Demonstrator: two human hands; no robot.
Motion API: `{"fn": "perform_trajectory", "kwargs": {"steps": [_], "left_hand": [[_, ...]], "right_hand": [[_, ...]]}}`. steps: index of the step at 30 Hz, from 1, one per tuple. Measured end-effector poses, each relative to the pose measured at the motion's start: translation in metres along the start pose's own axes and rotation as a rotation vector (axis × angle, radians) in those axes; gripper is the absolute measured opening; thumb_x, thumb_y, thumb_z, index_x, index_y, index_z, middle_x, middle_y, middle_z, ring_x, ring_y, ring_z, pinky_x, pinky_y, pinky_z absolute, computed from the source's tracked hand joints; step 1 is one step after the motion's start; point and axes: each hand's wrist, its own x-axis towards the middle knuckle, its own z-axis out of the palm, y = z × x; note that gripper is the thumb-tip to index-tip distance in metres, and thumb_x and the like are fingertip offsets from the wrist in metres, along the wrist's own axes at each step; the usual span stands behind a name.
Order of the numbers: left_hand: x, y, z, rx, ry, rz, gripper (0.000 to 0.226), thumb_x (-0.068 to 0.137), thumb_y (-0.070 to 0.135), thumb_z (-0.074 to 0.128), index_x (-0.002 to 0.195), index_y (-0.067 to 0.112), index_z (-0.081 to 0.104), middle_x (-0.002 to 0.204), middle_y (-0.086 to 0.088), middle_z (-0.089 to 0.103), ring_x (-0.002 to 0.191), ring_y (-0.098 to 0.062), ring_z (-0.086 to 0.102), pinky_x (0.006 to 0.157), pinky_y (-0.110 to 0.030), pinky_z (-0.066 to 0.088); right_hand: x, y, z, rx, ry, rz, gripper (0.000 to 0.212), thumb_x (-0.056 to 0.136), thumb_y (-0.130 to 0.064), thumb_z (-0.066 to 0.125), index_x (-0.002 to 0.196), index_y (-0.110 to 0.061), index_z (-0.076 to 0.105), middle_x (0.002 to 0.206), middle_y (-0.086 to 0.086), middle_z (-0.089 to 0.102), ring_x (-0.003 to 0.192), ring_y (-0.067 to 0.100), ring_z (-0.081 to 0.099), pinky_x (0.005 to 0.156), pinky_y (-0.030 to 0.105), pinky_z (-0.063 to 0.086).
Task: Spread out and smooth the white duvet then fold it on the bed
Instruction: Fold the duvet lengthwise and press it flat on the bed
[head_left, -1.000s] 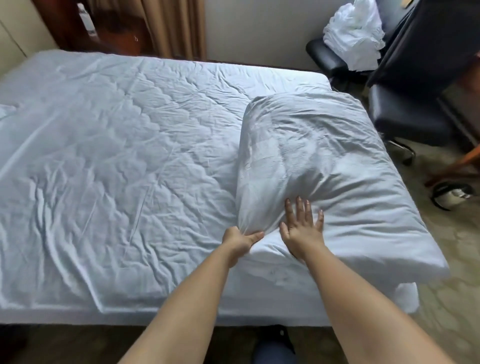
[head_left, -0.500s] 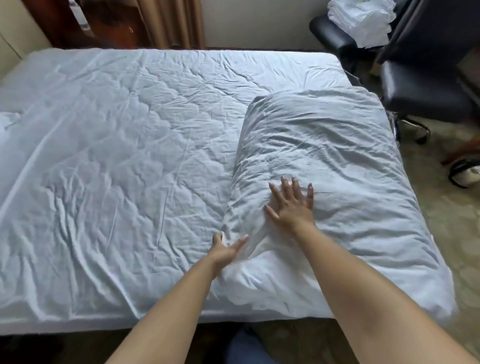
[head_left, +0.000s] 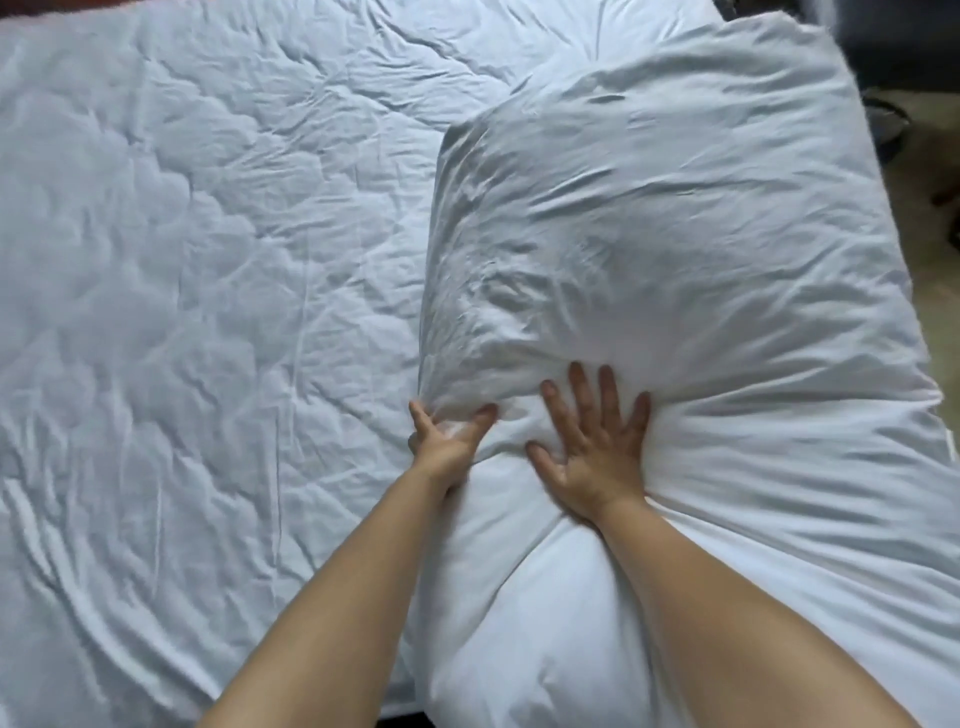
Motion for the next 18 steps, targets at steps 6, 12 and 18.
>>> {"fn": "perform_trajectory", "kwargs": {"steps": [6,12,18], "left_hand": [[0.022,-0.01,0.001,-0.061,-0.006,-0.047,0.114,0.07,0.05,0.077,0.152,0.022,0.001,0.149,0.0,0.036,0.133,-0.018,0.04,0.112,-0.031,0.032],[0.023,-0.011,0.005,-0.024,0.14,-0.111,0.065,0.064,0.058,0.079,0.105,0.009,0.065,0.101,-0.007,0.07,0.089,-0.024,0.064,0.074,-0.028,0.049],[0.004,-0.004,-0.011,-0.088,-0.015,-0.1,0.075,0.068,0.052,0.079,0.122,0.005,0.059,0.117,-0.005,0.066,0.1,-0.021,0.062,0.084,-0.026,0.048]], "right_hand": [[0.003,0.001,0.028,0.019,0.016,-0.005,0.079,0.076,-0.065,0.04,0.146,-0.03,0.026,0.159,-0.001,0.012,0.144,0.031,0.014,0.11,0.063,0.0],[0.006,0.005,0.04,-0.001,0.031,-0.003,0.078,0.079,-0.066,0.036,0.147,-0.029,0.023,0.159,-0.008,-0.014,0.147,0.028,-0.003,0.111,0.061,-0.005],[0.003,-0.001,0.023,-0.046,-0.039,0.078,0.076,0.083,-0.068,0.029,0.149,-0.032,0.016,0.16,-0.006,-0.01,0.146,0.021,-0.017,0.112,0.057,-0.009]]}}
